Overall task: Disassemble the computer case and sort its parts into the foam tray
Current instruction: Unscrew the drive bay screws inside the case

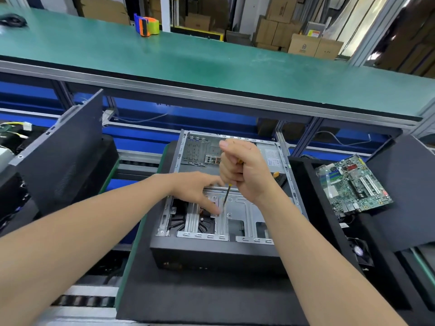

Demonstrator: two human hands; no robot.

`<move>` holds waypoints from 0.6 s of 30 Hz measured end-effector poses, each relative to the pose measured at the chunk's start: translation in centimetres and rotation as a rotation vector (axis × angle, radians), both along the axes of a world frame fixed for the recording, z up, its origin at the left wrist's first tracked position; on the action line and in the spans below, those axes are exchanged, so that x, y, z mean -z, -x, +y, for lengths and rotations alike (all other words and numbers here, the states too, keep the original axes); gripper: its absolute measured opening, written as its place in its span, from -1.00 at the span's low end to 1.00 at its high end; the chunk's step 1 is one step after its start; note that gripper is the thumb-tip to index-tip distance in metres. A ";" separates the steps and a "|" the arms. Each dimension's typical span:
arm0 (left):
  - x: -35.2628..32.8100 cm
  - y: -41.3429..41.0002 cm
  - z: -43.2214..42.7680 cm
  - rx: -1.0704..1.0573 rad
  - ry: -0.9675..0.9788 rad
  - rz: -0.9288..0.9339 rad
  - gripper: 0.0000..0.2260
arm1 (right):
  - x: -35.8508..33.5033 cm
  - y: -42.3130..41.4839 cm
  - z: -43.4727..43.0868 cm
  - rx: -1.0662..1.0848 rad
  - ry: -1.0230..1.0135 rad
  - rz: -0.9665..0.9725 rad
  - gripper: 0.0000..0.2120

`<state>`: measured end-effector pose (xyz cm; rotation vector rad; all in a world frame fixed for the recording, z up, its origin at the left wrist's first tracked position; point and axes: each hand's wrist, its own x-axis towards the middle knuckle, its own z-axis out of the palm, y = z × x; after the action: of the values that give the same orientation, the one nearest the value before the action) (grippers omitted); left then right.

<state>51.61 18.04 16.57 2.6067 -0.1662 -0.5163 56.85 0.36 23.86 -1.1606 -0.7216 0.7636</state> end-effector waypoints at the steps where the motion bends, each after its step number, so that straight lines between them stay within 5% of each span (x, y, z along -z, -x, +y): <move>1: 0.0 0.3 0.1 0.010 -0.025 0.035 -0.08 | 0.0 -0.1 0.0 0.019 0.003 -0.001 -0.55; 12: -0.4 -0.2 0.3 0.007 0.136 0.169 -0.24 | 0.6 1.5 0.4 0.103 0.016 0.029 -0.59; 18: 0.2 -2.3 -0.9 -0.147 0.232 0.194 -0.85 | 1.0 2.2 0.6 0.160 0.012 0.037 -0.59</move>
<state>53.90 17.14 16.38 2.3078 0.0285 -0.6513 54.69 0.93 22.87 -1.1966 -0.5860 0.6539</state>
